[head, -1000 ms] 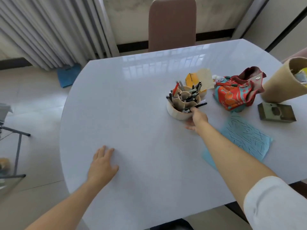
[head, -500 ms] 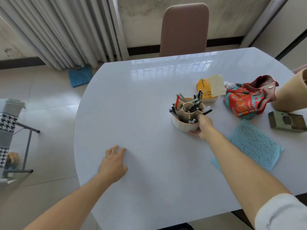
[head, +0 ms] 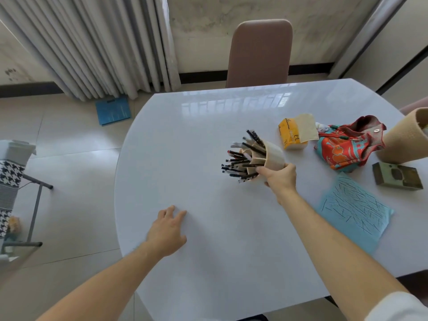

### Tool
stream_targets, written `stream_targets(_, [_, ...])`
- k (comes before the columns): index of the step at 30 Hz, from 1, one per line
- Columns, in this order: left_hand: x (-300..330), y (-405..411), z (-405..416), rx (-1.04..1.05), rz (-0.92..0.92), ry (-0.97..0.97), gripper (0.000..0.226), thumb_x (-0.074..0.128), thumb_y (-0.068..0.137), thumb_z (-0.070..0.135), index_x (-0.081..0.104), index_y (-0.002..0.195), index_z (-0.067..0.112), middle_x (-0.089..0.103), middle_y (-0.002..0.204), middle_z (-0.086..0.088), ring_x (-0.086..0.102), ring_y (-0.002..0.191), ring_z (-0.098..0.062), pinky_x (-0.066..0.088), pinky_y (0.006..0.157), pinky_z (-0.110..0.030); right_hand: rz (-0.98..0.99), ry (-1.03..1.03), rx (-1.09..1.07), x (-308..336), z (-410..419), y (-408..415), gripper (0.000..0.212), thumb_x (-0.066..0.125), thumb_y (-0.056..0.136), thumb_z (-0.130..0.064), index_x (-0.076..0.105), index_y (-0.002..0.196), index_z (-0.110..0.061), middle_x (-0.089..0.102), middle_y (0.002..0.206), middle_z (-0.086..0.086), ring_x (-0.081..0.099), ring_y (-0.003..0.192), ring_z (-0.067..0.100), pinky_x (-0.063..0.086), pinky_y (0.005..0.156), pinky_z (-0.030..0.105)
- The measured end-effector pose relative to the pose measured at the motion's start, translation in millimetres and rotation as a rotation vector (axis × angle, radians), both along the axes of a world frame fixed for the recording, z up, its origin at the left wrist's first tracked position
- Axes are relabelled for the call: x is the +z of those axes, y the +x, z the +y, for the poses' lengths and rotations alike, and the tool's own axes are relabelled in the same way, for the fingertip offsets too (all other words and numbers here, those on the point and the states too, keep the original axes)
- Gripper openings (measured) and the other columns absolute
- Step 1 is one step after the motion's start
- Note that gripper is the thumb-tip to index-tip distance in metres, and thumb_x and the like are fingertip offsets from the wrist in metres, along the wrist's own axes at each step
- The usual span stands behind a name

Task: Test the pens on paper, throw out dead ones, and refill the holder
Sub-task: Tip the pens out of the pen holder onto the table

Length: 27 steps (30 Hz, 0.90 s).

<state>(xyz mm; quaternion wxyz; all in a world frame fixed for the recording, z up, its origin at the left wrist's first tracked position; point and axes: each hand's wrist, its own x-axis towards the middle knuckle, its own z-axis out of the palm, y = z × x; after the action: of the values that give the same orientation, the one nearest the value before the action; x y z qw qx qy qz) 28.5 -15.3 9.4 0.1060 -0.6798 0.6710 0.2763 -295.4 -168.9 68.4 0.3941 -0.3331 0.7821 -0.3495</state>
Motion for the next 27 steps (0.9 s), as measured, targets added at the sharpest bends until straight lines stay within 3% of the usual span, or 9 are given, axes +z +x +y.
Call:
stream_targets(3, [1.9,0.6,-0.5,-0.001,0.003,0.012,0.078,0.058,0.08,0.043,0.024,0.15,0.034,0.014,0.16,-0.004,0.016,0.143,-0.027,0.041,0.108,-0.04,0.261,-0.026,0.094,0.5,6.3,16.6,0.09,0.094,0.053,-0.042,0.043,0.12,-0.011,0.047,0.125,0.008,0.05,0.113,0.024,0.053,0.089,0.04])
stream_targets(6, [2.5,1.8,-1.2,-0.02,-0.005,0.022,0.08,0.058,0.081,0.042,0.023,0.151,0.033,0.014,0.16,-0.005,0.016,0.143,-0.027,0.04,0.108,-0.04,0.399,-0.03,0.141,-3.8,13.1,30.1,0.089,0.093,0.057,-0.039,0.037,0.121,-0.011,0.041,0.13,0.012,0.041,0.122,0.031,0.046,0.09,0.041])
stream_targets(12, [3.7,2.9,0.4,-0.064,-0.041,0.046,0.086,0.059,0.079,0.042,0.017,0.154,0.032,0.011,0.162,-0.008,0.013,0.146,-0.029,0.033,0.113,-0.042,0.546,-0.146,0.199,-6.3,27.0,52.5,0.088,0.093,0.059,-0.045,0.037,0.117,-0.01,0.04,0.125,0.011,0.04,0.118,0.031,0.049,0.079,0.038])
stream_targets(18, [4.4,3.0,-1.5,-0.074,-0.055,0.047,0.084,0.057,0.08,0.041,0.018,0.154,0.032,0.012,0.16,-0.008,0.016,0.144,-0.029,0.035,0.111,-0.041,0.69,-0.242,0.27,-9.7,38.1,62.7,0.087,0.095,0.056,-0.044,0.035,0.112,-0.014,0.042,0.12,0.01,0.042,0.111,0.03,0.051,0.065,0.037])
stream_targets(27, [-0.6,0.0,6.5,-0.048,-0.051,0.063,0.089,0.056,0.083,0.037,0.006,0.156,0.035,-0.002,0.164,-0.006,0.002,0.151,-0.03,0.021,0.119,-0.049,0.775,-0.342,0.339,-20.6,44.0,51.7,0.091,0.097,0.055,-0.037,0.037,0.119,-0.012,0.041,0.119,0.01,0.039,0.11,0.028,0.055,0.058,0.038])
